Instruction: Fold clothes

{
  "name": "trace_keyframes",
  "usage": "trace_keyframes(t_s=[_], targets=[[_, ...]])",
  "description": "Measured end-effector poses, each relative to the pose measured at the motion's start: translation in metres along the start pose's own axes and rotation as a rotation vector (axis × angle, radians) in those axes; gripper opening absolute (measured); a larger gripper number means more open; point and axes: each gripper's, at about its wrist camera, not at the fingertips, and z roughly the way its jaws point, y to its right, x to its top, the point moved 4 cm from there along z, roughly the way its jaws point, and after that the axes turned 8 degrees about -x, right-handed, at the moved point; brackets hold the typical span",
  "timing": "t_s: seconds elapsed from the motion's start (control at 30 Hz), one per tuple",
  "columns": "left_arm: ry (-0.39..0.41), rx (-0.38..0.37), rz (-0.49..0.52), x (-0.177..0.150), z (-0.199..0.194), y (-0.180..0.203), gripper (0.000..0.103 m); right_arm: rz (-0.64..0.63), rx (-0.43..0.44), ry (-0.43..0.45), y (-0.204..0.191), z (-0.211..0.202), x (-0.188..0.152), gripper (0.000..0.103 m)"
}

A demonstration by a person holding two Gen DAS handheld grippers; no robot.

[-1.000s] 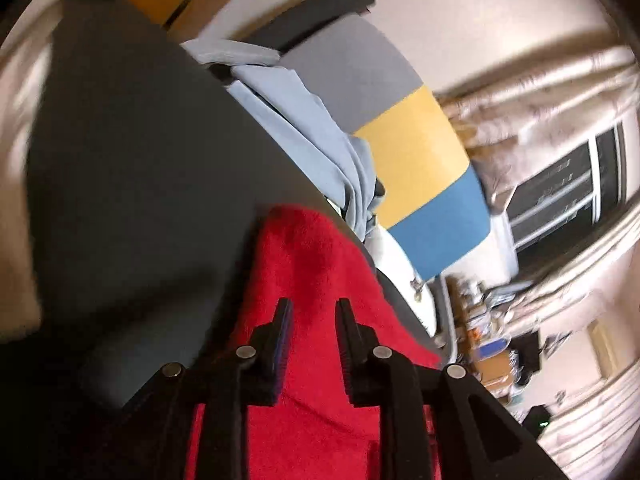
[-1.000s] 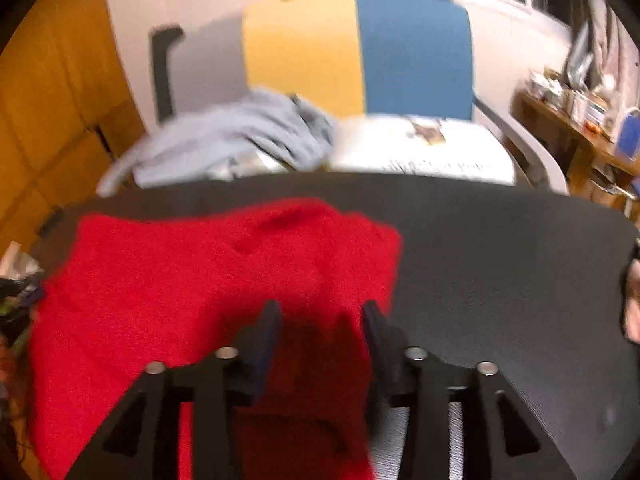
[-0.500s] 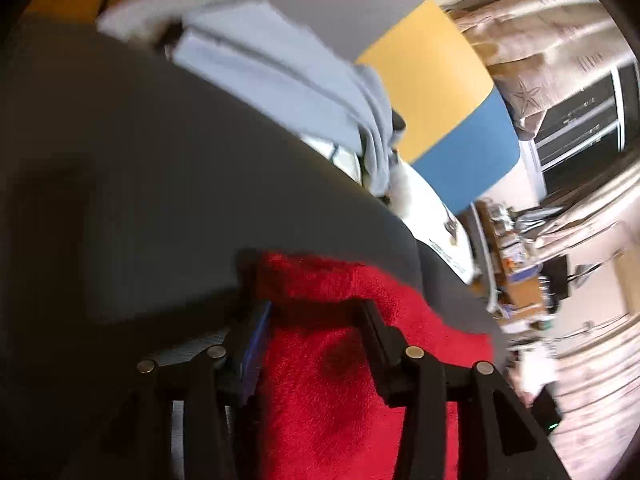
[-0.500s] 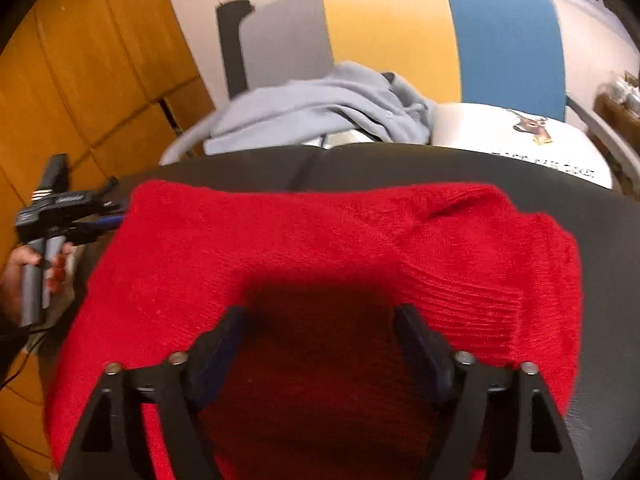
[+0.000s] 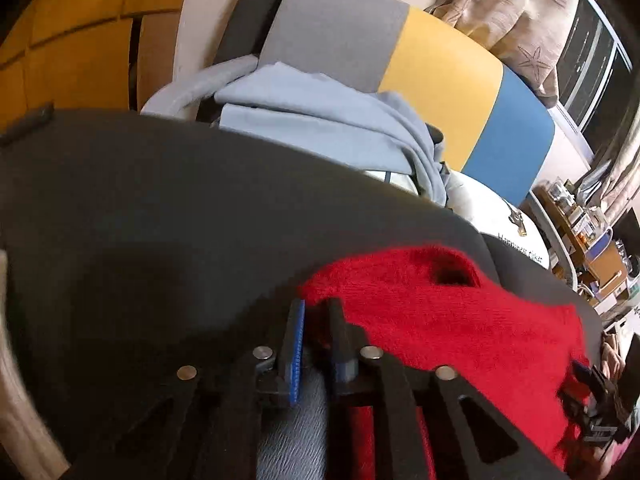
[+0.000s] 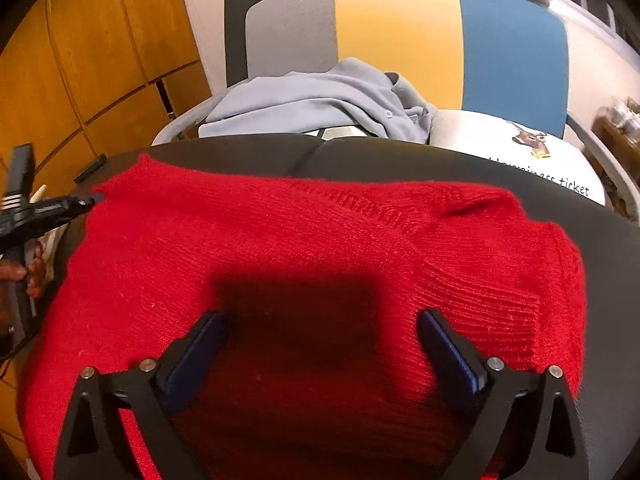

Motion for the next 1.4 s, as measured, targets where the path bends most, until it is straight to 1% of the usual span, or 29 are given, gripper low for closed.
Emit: trace_keyframes(t_s=[0.03,0.13,0.2,0.23,0.3,0.4,0.43,0.47,0.5,0.6,0.63,0.67,0.73,0.8,0.87,0.9,0.93,0.97,1.0,1.03,1.07,1.1,1.13,1.2,1.27,1.3,1.37,1.4], targets=[[0.025,-0.008,-0.008,0.006,-0.005,0.002,0.019,-0.007,0.000,-0.004,-0.001,0.001,0.000,0.103],[0.099,-0.085,-0.069,0.020,-0.026,0.013,0.023,-0.017,-0.014,-0.007,-0.002,0.002,0.000,0.103],[0.125,-0.136,-0.047,0.019,-0.034,0.025,0.023,0.001,-0.010,-0.001,0.000,0.001,0.001,0.103],[0.116,-0.156,-0.019,0.015,-0.038,0.031,0.023,0.016,-0.011,0.004,0.002,0.000,0.001,0.103],[0.059,-0.211,0.037,0.006,-0.034,0.047,0.023,0.048,-0.010,0.013,0.007,-0.001,0.001,0.103],[-0.023,-0.220,0.191,-0.013,-0.023,0.074,0.022,0.141,0.024,0.037,0.022,-0.005,0.001,0.103],[-0.070,-0.208,0.254,-0.020,-0.013,0.084,0.022,0.171,0.038,0.045,0.026,-0.006,0.001,0.103],[-0.100,-0.177,0.289,-0.025,-0.002,0.091,0.022,0.182,0.048,0.047,0.028,-0.006,0.001,0.103],[-0.096,-0.126,0.303,-0.026,0.010,0.091,0.023,0.191,0.058,0.048,0.029,-0.007,0.001,0.103],[-0.084,0.023,0.334,-0.029,0.043,0.091,0.032,0.183,0.050,0.047,0.026,-0.006,0.002,0.103],[-0.079,0.045,0.307,-0.026,0.049,0.086,0.033,0.188,0.032,0.045,0.027,-0.005,0.002,0.103],[-0.071,0.049,0.281,-0.023,0.051,0.084,0.033,0.192,0.014,0.043,0.028,-0.005,0.002,0.103],[-0.067,0.078,0.266,-0.024,0.052,0.081,0.033,0.201,-0.022,0.039,0.029,-0.003,0.003,0.103],[-0.059,0.139,0.303,-0.032,0.046,0.078,0.032,0.209,-0.056,0.035,0.030,-0.001,0.003,0.103],[-0.041,0.176,0.292,-0.037,0.033,0.072,0.028,0.202,-0.068,0.026,0.029,0.000,0.004,0.103],[-0.009,0.214,0.275,-0.038,0.024,0.069,0.025,0.195,-0.074,0.022,0.028,0.001,0.004,0.103],[0.021,0.203,0.267,-0.037,0.018,0.072,0.022,0.157,-0.091,0.014,0.022,0.002,0.005,0.103],[0.056,0.148,0.263,-0.036,0.007,0.078,0.024,0.130,-0.087,0.014,0.018,0.002,0.005,0.103],[0.083,0.092,0.262,-0.036,-0.002,0.084,0.028,0.103,-0.082,0.013,0.014,0.002,0.005,0.103],[0.076,0.033,0.270,-0.038,-0.006,0.093,0.028,0.092,-0.079,0.009,0.013,0.003,0.005,0.103],[0.056,-0.003,0.287,-0.042,-0.005,0.101,0.029,0.099,-0.068,0.008,0.015,0.002,0.005,0.103],[0.037,-0.023,0.324,-0.048,-0.003,0.110,0.029,0.107,-0.056,0.008,0.017,0.002,0.005,0.103],[0.023,-0.031,0.376,-0.054,0.000,0.120,0.029,0.128,-0.022,0.016,0.021,-0.001,0.005,0.103],[-0.010,-0.043,0.434,-0.066,0.007,0.128,0.029,0.164,0.039,0.023,0.028,-0.007,0.007,0.103],[-0.089,-0.045,0.438,-0.085,0.018,0.126,0.029,0.186,0.080,0.025,0.035,-0.015,0.008,0.103],[-0.113,-0.045,0.432,-0.094,0.022,0.121,0.029,0.184,0.091,0.022,0.037,-0.018,0.008,0.103],[-0.084,-0.038,0.449,-0.112,0.014,0.115,0.029,0.127,0.050,0.005,0.040,-0.016,0.008,0.103],[-0.082,-0.037,0.429,-0.116,0.009,0.113,0.030,0.113,0.038,0.000,0.043,-0.012,0.009,0.103]])
